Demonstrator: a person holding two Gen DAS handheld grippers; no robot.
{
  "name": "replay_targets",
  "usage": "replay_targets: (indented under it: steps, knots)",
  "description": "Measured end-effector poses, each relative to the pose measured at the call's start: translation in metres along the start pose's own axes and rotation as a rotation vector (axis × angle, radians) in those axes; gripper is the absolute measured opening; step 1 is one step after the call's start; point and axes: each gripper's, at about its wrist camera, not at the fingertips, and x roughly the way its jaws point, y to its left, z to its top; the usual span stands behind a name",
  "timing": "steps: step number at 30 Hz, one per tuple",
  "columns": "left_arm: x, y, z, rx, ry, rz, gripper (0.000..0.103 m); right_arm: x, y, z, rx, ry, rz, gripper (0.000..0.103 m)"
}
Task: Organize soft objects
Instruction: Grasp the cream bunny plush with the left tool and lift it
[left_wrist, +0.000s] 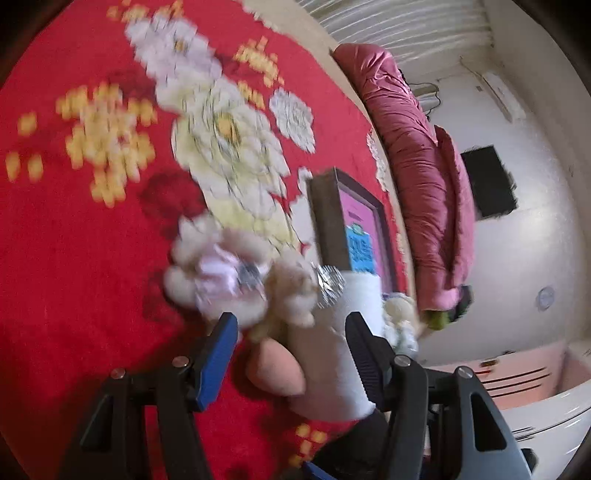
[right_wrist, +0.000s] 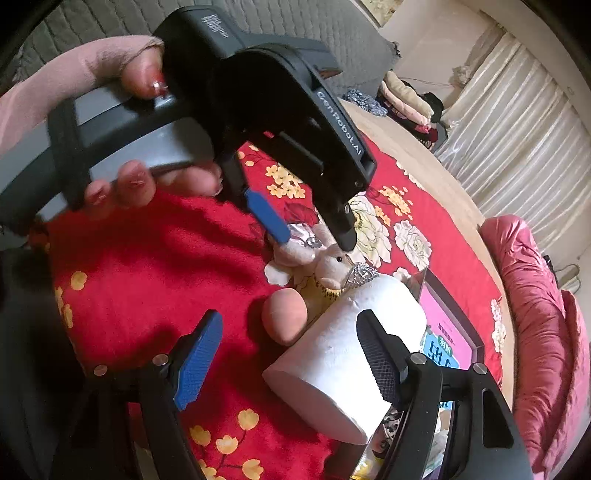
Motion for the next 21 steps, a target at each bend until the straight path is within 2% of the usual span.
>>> replay_targets:
  steps: [3, 6, 8, 10, 12, 14, 17, 21]
  knots:
    - [0.007, 0.005, -0.009, -0.083, 0.038, -0.067, 0.06, -0.001, 0.0, 0.0, 0.01, -0.005, 0.004, 0.076]
    - [0.013, 0.009, -0.013, -0.134, 0.038, -0.058, 0.06, -0.001, -0.001, -0.002, 0.019, -0.007, 0.004, 0.076]
    - [0.018, 0.014, -0.011, -0.206, 0.027, -0.064, 0.06, -0.001, 0.001, -0.002, 0.02, -0.006, 0.006, 0.076]
    - [0.021, 0.021, -0.01, -0.283, 0.014, -0.111, 0.06, -0.001, 0.002, -0.002, 0.024, -0.006, 0.006, 0.076]
    - [0.027, 0.027, -0.009, -0.375, 0.005, -0.192, 0.06, -0.001, 0.002, -0.002, 0.027, -0.006, 0.004, 0.076]
    - [0.032, 0.031, -0.009, -0.447, -0.009, -0.223, 0.06, -0.002, 0.001, -0.002, 0.029, -0.011, 0.004, 0.076]
    - [0.037, 0.037, -0.007, -0.515, -0.038, -0.231, 0.06, -0.001, 0.002, -0.001, 0.023, -0.011, 0.001, 0.076]
    - [0.045, 0.042, -0.003, -0.572, -0.053, -0.182, 0.06, 0.0, 0.007, -0.003, -0.018, -0.011, -0.004, 0.076]
